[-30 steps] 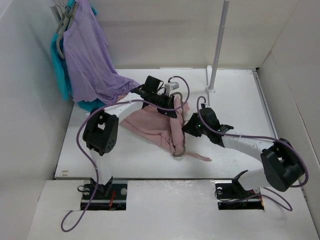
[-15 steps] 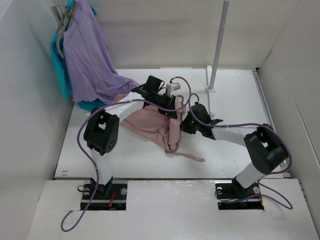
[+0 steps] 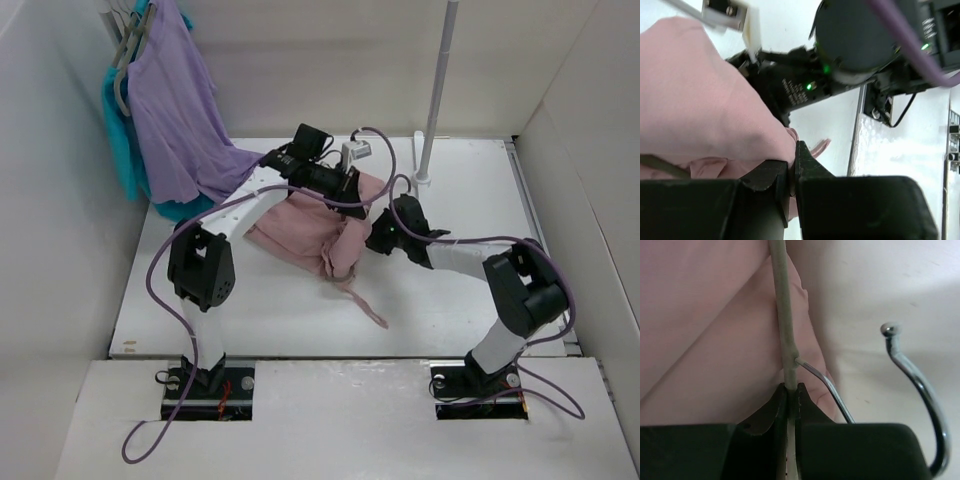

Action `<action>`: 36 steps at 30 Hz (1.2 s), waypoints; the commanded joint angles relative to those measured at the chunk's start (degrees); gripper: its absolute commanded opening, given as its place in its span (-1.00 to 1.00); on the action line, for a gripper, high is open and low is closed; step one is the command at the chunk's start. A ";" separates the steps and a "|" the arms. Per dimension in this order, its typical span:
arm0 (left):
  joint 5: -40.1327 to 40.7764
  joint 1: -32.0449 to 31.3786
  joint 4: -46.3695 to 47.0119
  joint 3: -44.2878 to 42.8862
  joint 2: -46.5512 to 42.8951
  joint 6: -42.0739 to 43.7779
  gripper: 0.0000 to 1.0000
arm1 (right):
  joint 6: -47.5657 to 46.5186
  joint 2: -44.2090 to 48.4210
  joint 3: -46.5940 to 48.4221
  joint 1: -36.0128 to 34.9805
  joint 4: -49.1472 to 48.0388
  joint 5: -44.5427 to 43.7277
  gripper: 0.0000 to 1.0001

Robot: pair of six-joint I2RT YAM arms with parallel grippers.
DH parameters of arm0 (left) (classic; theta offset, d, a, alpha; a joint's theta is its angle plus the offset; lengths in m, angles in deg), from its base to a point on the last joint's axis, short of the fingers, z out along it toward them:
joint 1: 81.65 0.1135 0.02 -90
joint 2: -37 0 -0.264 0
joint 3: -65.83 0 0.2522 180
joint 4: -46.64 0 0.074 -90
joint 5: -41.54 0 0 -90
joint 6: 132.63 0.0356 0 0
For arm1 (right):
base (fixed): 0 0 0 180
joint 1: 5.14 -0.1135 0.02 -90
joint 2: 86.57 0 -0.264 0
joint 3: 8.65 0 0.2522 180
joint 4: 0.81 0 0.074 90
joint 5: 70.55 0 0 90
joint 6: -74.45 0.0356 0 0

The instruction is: Place the trousers on the hanger

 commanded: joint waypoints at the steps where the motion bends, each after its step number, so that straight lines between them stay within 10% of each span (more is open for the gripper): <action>1: -12.56 -0.93 2.73 -9.64 -7.09 -4.69 -1.00 | -2.02 -3.04 0.42 -1.34 1.99 -3.21 -1.00; 21: -14.04 7.33 8.55 -12.91 -10.61 -19.20 -1.00 | -14.93 -1.81 -3.98 4.45 4.19 3.38 -1.00; 28: -12.73 13.48 -3.81 -12.20 -10.08 -11.03 -1.00 | -20.73 3.71 -3.45 8.31 11.57 1.98 -1.00; 36: 8.40 18.32 -15.46 -6.51 -7.71 10.68 -1.00 | -27.95 13.82 -1.25 10.87 21.76 1.79 -1.00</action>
